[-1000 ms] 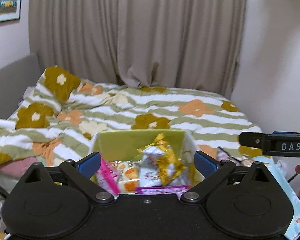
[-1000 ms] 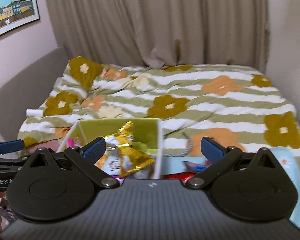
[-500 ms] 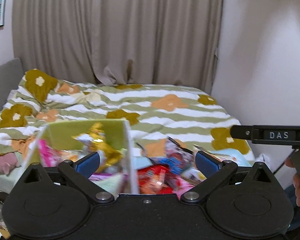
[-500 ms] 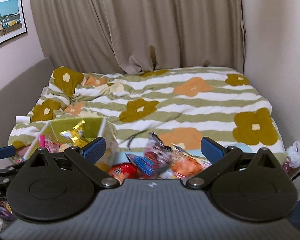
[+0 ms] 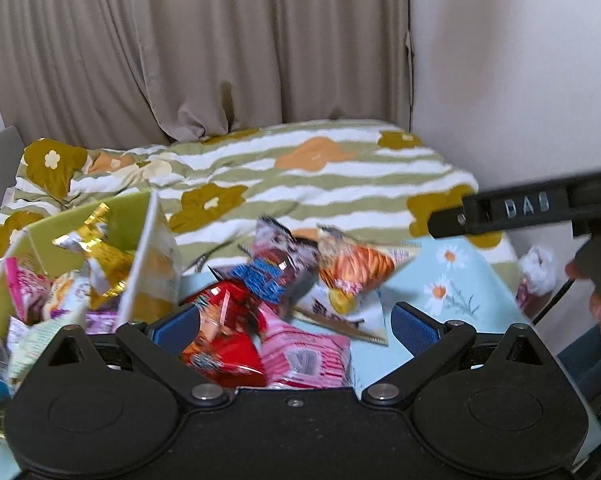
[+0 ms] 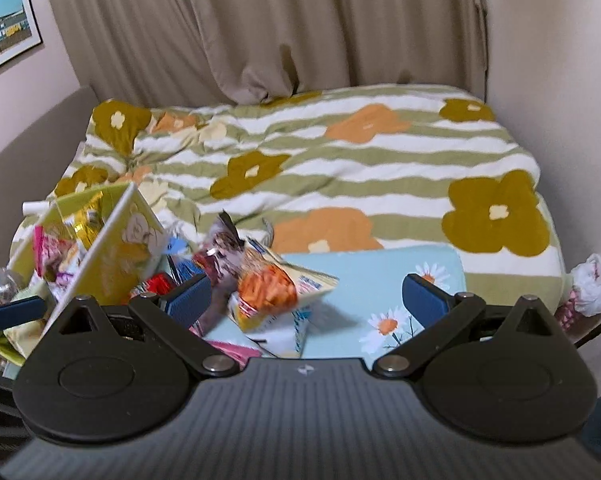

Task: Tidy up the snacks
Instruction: 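Grasp a pink striped bag with the left tool while the right tool grasps an orange stick-snack bag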

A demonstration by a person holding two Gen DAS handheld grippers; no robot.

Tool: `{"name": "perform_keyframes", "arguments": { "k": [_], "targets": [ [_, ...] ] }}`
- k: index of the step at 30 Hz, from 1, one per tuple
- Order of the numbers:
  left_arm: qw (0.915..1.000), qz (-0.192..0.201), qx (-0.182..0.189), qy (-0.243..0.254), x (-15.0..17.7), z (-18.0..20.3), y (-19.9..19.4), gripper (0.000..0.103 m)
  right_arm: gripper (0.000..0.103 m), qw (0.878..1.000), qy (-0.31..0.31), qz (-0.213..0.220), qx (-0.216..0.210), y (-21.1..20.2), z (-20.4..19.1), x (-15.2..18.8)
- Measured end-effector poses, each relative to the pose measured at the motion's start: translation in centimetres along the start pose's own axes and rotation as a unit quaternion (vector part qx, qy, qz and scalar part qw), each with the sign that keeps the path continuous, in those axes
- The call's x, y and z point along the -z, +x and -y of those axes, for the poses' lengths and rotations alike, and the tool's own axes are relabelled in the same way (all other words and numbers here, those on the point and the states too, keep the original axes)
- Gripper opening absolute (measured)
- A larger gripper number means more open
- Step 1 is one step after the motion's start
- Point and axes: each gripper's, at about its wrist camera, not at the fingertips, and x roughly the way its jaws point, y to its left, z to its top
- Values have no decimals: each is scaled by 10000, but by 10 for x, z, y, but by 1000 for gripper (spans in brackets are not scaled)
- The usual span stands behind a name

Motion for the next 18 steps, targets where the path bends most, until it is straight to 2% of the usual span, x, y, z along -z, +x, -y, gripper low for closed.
{"name": "perform_keyframes", "arguments": {
  "k": [7,10,12,18],
  "targets": [
    [9986,-341,-170,365,18,23,48,103,103,9996,-89,-255,-110,42,17,7],
    [9970,-501,-174,558,28,32,67,99,103,9991,-83,-374,-183,63,20,10],
    [9958,-624,-177,651,33,36,79,93,103,9987,-113,-439,-244,75,21,12],
    [9934,-828,-398,685,43,42,102,91,103,9964,-159,-633,-535,103,16,19]
  ]
}}
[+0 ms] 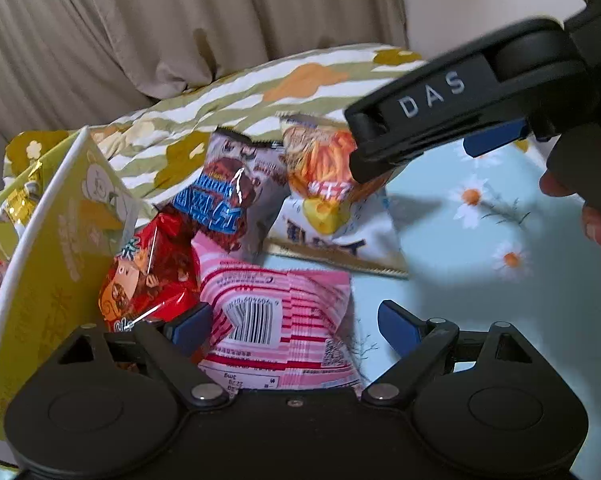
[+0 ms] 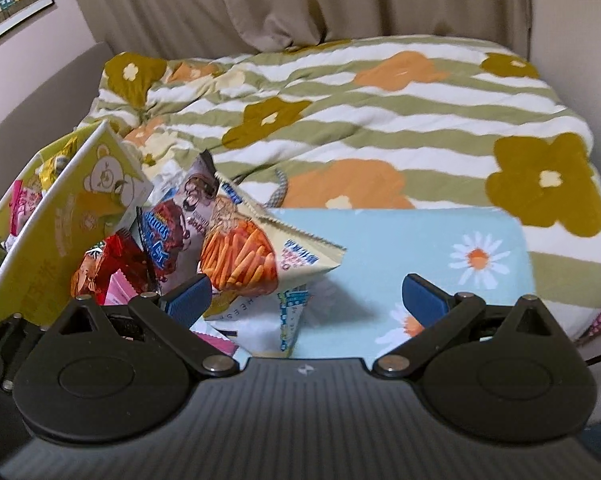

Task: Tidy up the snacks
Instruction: 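Grasp a pink striped bag with the left tool while the right tool grasps an orange stick-snack bag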

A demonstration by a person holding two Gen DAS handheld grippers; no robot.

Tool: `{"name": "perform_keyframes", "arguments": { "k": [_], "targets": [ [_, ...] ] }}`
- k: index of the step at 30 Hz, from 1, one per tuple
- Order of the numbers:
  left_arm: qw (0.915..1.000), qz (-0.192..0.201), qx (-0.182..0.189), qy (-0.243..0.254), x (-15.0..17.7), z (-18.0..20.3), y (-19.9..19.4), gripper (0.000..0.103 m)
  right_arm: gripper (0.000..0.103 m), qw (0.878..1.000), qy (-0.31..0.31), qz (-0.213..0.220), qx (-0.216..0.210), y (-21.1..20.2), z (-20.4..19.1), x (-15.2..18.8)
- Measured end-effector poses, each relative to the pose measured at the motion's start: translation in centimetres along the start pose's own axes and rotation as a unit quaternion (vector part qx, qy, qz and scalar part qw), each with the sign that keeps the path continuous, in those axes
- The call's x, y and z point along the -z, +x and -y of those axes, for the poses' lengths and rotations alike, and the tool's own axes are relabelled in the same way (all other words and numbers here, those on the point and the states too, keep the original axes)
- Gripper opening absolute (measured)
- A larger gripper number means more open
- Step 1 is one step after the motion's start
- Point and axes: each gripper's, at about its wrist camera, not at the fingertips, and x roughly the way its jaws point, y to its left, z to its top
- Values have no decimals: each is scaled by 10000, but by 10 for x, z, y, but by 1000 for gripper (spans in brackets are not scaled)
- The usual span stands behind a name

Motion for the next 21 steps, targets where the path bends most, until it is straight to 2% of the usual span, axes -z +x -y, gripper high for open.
{"name": "perform_keyframes", "arguments": {
  "k": [5,12,21],
  "targets": [
    [9994,-238,-81,-221,4,-6,11,81,103,9998,-69,-80,-193,16,-5,-1],
    [9990,-243,-49,-371,6,-10,7,74,103,9991,-134,-114,-382,33,-9,-5],
    [9950,-438,327,-830,14,-15,-7,73,103,9976,-223,-197,-632,49,-14,-9]
  ]
}}
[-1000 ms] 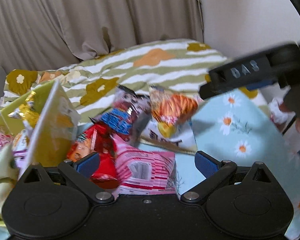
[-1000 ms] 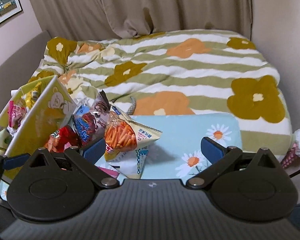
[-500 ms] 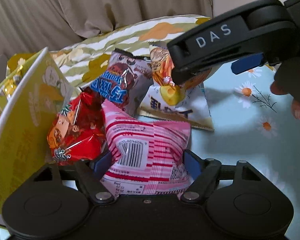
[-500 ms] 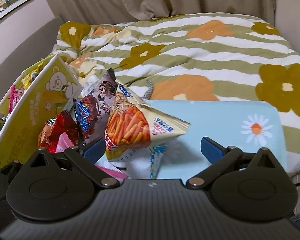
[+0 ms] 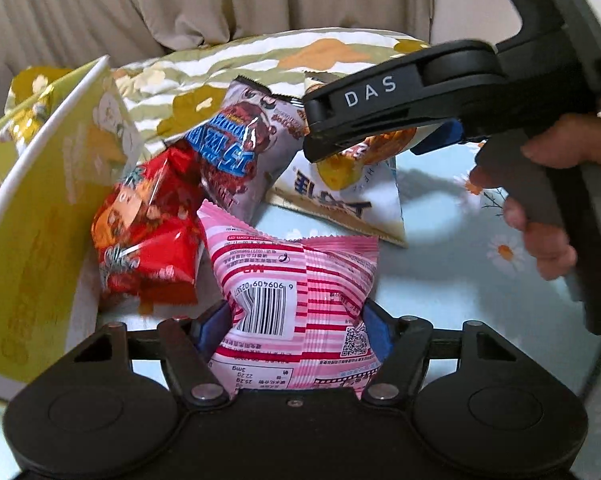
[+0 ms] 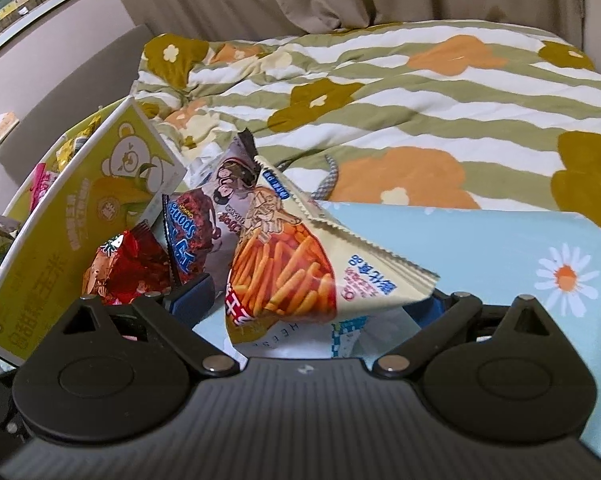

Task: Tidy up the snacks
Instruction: 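Grasp a pink striped bag with the left tool while the right tool grasps an orange stick-snack bag, then lift both held bags and carry them over the yellow-green box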

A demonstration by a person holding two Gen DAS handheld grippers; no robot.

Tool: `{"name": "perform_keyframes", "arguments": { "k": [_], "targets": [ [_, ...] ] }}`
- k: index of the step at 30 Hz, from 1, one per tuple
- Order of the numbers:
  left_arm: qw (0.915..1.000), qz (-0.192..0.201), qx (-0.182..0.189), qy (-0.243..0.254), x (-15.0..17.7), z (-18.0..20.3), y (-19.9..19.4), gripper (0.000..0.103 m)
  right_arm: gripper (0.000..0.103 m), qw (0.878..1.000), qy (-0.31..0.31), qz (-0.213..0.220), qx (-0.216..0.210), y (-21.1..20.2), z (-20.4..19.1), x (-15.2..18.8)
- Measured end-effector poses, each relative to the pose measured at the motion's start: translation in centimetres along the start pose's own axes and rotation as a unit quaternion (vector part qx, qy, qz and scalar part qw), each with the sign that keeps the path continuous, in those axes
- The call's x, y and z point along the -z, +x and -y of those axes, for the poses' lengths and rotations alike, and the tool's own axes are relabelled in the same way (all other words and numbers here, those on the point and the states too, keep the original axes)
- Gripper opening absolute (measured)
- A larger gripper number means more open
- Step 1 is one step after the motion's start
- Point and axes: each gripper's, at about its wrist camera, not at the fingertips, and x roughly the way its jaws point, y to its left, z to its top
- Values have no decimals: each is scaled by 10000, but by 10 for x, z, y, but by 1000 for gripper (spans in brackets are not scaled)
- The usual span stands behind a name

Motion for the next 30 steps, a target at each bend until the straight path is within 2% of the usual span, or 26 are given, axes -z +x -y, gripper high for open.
{"name": "perform_keyframes", "arguments": {
  "k": [9,10,11,13,14,17,25,30],
  "targets": [
    [9999,22,-3,-126,3,-7,-8,73,101,9998,-25,-161,-75,14,-1,2],
    [9999,35,-1,-141,3,-8,-8,73,97,9998,-32,-162,-78,13,0,3],
    [9999,46,2,-158,3,-8,-9,73,89,9998,-50,-174,-74,12,-1,3],
    [9998,61,7,-175,4,-8,-12,73,81,9997,-46,-198,-101,10,-1,4],
    [9998,80,10,-184,4,-9,-14,73,68,9996,-17,-214,-159,8,0,5],
    [9998,131,4,-181,5,-9,-20,73,61,9997,-95,-206,-124,1,-5,7],
    [9991,335,-7,-256,7,-10,-48,73,59,10000,-30,-41,36,-35,-10,14],
    [9974,622,-47,-373,1,-18,-78,73,58,9998,-53,135,104,-65,-20,12]
  ]
}}
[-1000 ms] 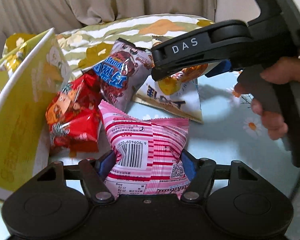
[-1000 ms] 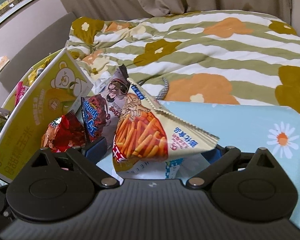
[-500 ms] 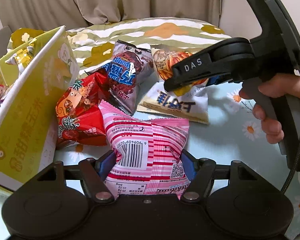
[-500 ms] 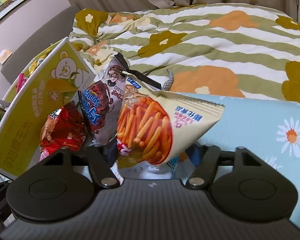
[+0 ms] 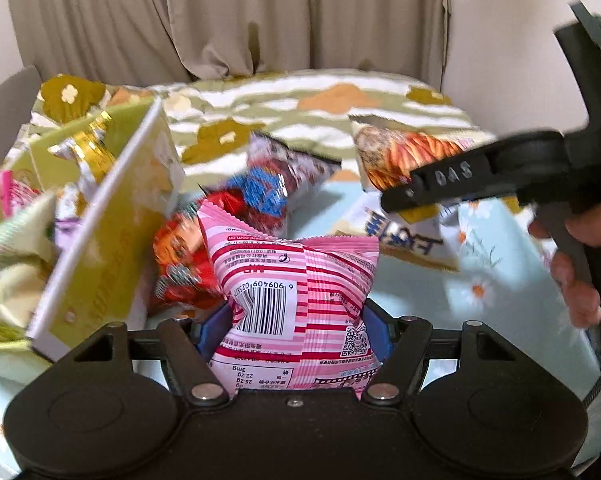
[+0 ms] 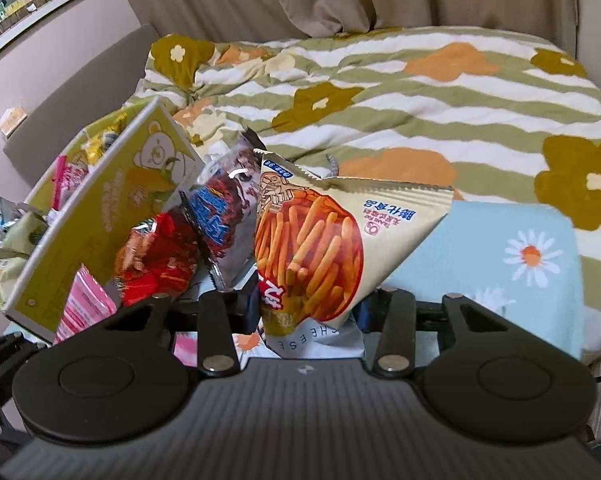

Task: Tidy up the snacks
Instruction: 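Lift both held bags and carry them over the yellow-green box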

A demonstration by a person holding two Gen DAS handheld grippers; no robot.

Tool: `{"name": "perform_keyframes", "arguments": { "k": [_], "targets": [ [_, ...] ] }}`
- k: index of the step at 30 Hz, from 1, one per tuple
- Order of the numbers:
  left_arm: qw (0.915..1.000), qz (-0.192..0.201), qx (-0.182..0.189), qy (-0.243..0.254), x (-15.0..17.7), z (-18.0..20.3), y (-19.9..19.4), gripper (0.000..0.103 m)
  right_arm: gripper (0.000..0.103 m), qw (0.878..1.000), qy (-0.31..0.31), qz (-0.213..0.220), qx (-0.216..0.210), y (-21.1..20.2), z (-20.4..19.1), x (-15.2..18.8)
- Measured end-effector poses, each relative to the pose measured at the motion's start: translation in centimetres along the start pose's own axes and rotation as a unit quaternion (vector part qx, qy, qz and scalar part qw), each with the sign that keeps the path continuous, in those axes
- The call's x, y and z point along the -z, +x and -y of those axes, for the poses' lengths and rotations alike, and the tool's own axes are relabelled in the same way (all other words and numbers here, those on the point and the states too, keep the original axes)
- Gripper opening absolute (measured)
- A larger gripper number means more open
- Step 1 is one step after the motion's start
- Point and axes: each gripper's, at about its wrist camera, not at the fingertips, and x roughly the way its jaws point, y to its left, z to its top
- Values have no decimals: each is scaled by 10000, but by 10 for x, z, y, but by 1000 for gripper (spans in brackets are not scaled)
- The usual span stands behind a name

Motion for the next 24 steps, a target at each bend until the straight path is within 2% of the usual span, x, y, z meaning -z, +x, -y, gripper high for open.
{"name": "perform_keyframes", "arguments": {
  "k": [4,13,19,24],
  "targets": [
    [9995,278,-57,-111,-10,-12,-23,73,58,9999,-1,106,25,-23,-12,-5],
    [9934,927,-470,-492,-36,-60,-82,73,58,9963,-485,573,-410,-63,-70,-29],
    [9877,1276,-658,-621,-62,-125,-107,73,58,9908,-678,981,-644,-73,-127,-55],
    [9870,1302,-734,-582,-87,-188,-99,73,58,9903,-534,1111,-637,-59,-175,-77]
  ]
}}
